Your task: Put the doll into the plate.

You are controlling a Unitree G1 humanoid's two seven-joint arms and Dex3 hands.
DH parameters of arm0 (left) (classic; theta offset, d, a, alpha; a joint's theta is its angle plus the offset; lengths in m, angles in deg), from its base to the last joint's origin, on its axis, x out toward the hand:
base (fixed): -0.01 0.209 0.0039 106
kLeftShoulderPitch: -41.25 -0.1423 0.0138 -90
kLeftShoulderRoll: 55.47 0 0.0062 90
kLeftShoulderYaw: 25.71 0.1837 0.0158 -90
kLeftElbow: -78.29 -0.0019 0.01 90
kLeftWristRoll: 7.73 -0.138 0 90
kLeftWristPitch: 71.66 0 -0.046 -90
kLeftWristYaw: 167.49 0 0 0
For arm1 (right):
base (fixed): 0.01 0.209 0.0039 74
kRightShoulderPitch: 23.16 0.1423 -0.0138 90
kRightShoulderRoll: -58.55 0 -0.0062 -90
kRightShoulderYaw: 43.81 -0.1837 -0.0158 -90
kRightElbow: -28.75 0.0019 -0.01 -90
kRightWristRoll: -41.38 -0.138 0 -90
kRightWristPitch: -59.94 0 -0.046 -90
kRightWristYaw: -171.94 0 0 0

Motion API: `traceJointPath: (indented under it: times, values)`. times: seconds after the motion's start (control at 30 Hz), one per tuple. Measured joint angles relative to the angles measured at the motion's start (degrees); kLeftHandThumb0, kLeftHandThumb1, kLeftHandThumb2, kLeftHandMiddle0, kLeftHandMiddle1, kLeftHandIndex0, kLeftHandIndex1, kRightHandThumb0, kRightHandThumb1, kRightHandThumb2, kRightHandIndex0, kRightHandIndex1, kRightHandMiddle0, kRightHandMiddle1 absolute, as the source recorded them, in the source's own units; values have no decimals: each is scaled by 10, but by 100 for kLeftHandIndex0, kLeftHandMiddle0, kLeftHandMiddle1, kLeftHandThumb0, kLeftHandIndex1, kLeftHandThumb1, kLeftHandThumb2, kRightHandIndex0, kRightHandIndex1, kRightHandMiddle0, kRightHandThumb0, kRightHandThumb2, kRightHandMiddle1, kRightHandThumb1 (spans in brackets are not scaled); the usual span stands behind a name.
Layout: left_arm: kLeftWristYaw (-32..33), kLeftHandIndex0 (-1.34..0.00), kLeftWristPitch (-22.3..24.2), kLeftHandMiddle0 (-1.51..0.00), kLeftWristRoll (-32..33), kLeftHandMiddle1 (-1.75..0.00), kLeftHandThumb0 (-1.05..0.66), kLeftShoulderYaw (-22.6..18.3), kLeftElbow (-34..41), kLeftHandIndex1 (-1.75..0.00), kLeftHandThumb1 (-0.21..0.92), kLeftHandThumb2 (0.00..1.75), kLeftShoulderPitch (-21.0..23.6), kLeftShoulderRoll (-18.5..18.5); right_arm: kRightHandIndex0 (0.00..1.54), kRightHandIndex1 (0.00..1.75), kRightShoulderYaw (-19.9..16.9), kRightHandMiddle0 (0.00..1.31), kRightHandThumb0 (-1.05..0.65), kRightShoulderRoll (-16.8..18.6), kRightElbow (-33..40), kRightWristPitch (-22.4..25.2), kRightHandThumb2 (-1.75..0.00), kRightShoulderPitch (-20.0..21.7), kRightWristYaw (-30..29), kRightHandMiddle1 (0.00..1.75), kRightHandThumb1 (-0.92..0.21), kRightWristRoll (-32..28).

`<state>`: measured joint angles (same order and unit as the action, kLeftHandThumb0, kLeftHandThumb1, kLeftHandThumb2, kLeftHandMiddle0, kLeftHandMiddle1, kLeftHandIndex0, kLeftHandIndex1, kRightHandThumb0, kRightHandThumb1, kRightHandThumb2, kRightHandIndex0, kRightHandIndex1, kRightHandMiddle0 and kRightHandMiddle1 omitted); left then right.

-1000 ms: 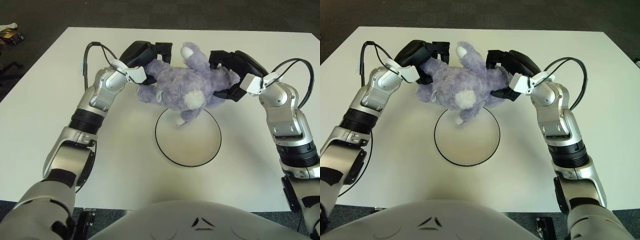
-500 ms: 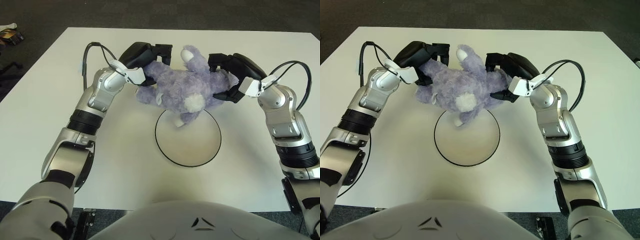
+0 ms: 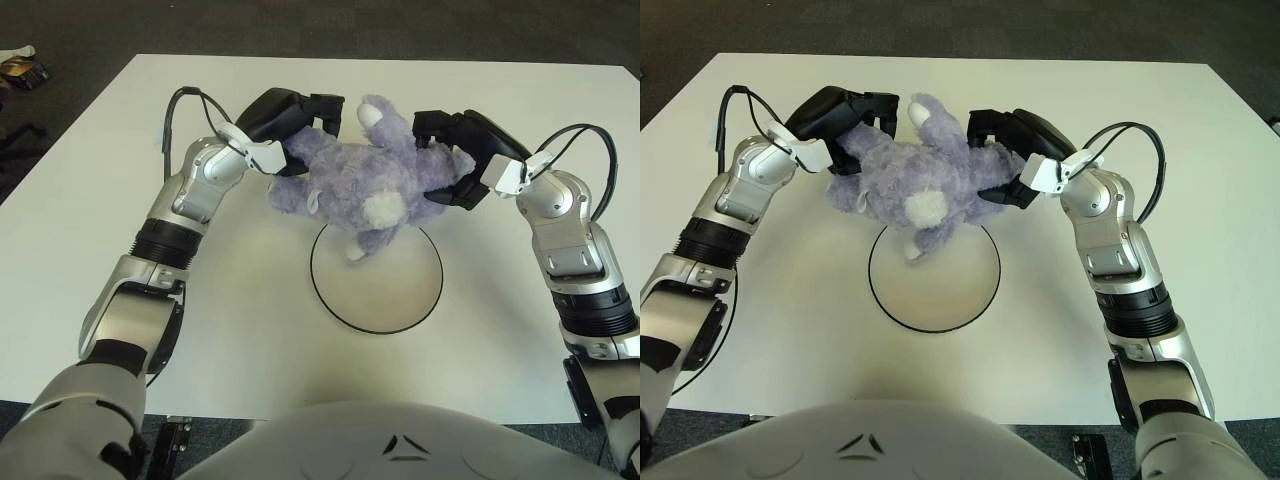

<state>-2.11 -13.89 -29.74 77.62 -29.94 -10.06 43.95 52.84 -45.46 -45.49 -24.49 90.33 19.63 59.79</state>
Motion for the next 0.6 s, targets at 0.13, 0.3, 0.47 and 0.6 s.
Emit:
traceJointPath:
  times: [0.13,0.3,0.47,0.6]
  values:
    - [-18,-68,-2,-88,18,-174,0,-1,0,-174,-6,174,0,2,84,175,0,105,60,-2,9,7,-165,0,12,175,-4,-1]
    - [-43,-66,-8,-89,43,-169,0,-2,1,-175,-5,172,0,5,86,175,-8,107,61,-2,38,39,-167,-9,29,175,-3,-23]
    - [-45,-66,-27,-89,41,-169,0,-2,1,-175,-5,171,0,13,86,175,-13,107,61,-2,67,68,-168,-20,38,175,-2,-37]
    - [-44,-69,-44,-94,35,-165,0,-3,-1,-175,-8,173,0,18,86,175,-17,106,61,-2,80,81,-167,-22,44,175,-3,-46]
